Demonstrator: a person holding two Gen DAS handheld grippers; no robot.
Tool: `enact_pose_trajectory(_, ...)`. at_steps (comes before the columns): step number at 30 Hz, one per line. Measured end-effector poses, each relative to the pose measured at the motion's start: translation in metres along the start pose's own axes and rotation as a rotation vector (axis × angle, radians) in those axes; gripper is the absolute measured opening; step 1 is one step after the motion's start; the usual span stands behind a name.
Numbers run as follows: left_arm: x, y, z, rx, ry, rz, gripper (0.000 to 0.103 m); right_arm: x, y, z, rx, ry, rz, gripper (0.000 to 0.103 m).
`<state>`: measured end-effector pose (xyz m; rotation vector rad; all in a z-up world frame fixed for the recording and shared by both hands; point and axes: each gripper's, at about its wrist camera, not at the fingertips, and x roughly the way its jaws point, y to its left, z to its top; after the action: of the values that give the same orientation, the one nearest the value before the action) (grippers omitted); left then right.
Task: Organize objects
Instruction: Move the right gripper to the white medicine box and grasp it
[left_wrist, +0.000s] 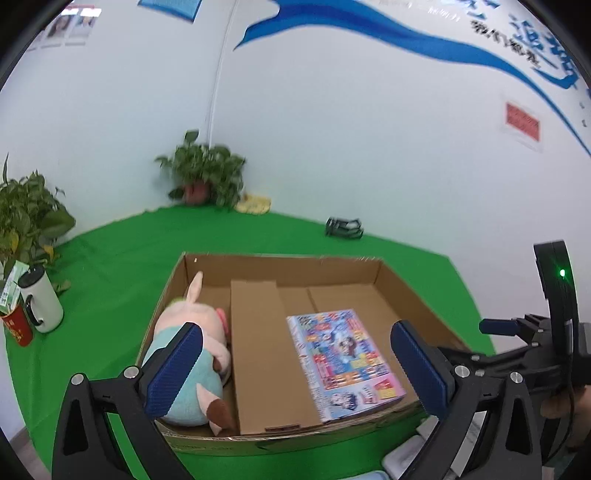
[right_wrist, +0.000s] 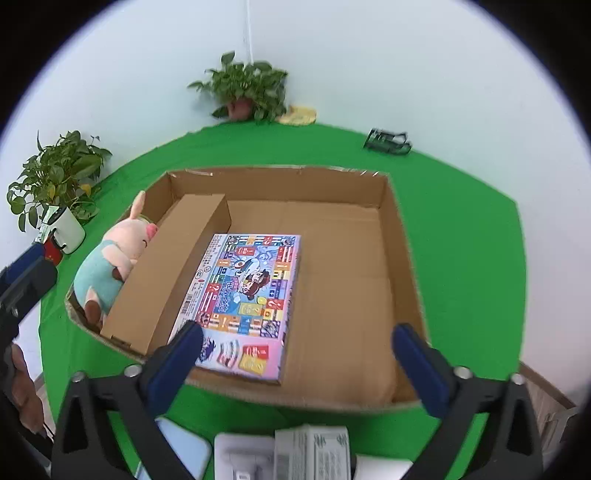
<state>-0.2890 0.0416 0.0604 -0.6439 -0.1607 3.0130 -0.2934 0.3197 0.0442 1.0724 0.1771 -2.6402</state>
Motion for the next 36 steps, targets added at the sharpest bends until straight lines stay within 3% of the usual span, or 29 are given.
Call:
enact_pose_trajectory(4,-0.030,-0.014,-0.005,0.021,-0.031,-0.016,0.103,-0.036,0.002,-0.026,0.012,-0.083,-0.058,0.103)
enact_pose_trajectory(13,-0.070,-0.044,-0.029,0.013,-0.029,-0.043,0.103,-0.086,0.016,-0.068,-0.012,-0.173,-0.050,0.103)
enact_pose_trajectory(27,-0.094,-0.056,-0.048,-0.001,0.013,-0.033,0.103,-0.101,0.015,-0.114,0.019,-0.159,0.020,0.103)
enact_pose_trajectory(30,-0.087,-0.055,-0.059,-0.001,0.059,-0.062,0.103,-0.101,0.003,-0.127,0.061,-0.153,0.039,0.103)
enact_pose_trajectory(36,-0.059,-0.055,-0.092,-0.052,0.190,-0.155,0.103,-0.084,-0.016,-0.158,0.124,-0.053,0.028,0.103)
